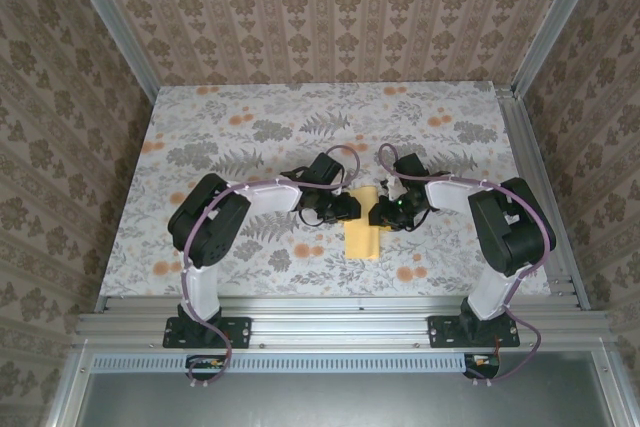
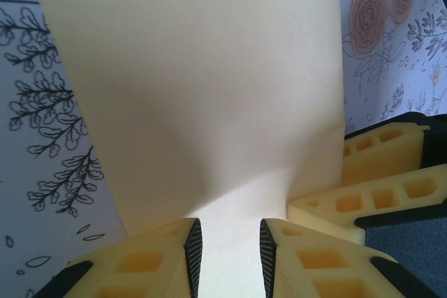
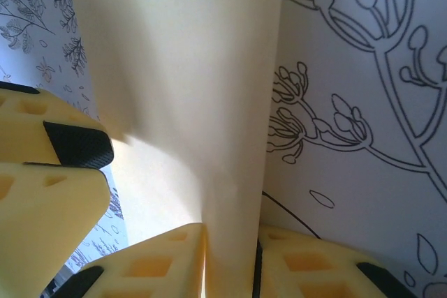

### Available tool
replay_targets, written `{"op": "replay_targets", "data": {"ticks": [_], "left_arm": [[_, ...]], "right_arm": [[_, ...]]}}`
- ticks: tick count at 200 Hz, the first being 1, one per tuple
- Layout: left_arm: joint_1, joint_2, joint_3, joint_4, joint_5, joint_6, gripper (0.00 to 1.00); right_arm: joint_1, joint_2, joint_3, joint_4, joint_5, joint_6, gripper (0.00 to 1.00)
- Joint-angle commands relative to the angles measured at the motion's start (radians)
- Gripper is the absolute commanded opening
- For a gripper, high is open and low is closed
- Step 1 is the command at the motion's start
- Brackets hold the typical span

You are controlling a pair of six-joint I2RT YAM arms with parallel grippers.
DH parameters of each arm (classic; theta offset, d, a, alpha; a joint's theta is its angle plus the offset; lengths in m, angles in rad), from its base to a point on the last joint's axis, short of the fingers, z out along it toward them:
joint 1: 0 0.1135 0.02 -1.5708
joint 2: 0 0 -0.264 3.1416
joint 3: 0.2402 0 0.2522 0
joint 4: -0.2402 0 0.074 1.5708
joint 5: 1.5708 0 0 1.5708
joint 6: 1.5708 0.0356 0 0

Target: Fold a paper plane with a square sheet of paper (pick it up from the middle)

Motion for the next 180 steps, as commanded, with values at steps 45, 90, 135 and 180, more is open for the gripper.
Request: {"op": "replay_targets", "data": {"ticks": [45,90,135,180], "left_arm": [[-0.01,0.038,-0.014,0.007,-0.003,-0.008,0.31],[-0.011,0.043,-0.019,-0.039,-0.031,0.019,0.31],[-0.012,0.052,-0.037,-0.068,-0.051,0.039,0.31],[-0.011,0.061,-0.038,-0.082,-0.065,0.054,0.31]], "right_arm": [[0.023,0.049,0.007,-0.004,0.062,-0.003,0.28],[0.023,0.035,0.015,-0.014,0.064,-0.004,0.32],[0.007,-0.03,0.017,-0.053,0.08,-0.016,0.4],[-0.034,-0.165,-0.013,-0.085,0.067,-0.013,0.43]]}}
